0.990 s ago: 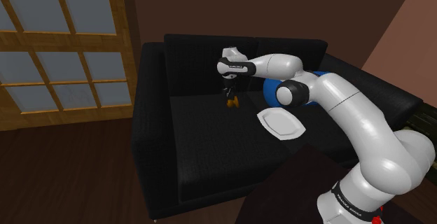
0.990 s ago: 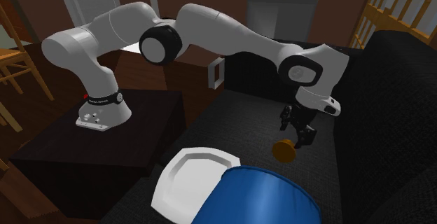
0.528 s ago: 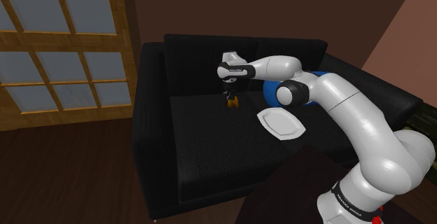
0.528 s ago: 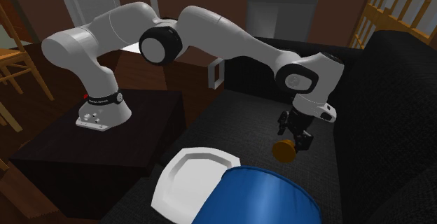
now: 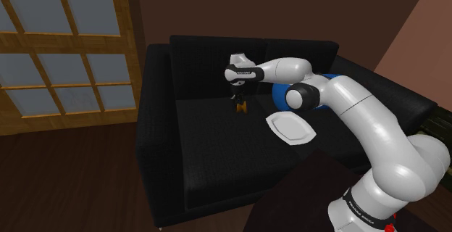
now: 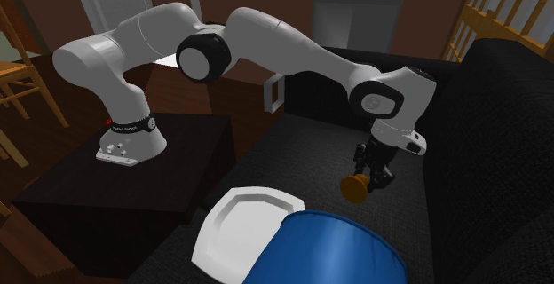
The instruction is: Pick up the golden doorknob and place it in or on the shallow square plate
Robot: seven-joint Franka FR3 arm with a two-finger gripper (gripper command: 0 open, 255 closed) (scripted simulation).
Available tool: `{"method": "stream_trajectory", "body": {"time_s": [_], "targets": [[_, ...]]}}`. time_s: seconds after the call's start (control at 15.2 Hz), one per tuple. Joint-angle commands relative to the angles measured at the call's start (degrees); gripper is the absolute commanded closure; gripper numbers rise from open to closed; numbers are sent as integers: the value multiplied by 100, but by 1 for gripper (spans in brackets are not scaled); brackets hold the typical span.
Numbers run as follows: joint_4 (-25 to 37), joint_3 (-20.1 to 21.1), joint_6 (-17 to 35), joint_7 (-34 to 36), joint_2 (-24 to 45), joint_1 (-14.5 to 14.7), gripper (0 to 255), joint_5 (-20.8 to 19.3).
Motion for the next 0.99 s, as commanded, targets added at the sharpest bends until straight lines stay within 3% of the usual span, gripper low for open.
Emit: {"method": "stream_trajectory", "body": {"time_s": [0.0,0.92], "targets": [[-1,0,0,0,1,-1,255,0],[-191,-1,-296,-17,-485,4,255,-1]]}}
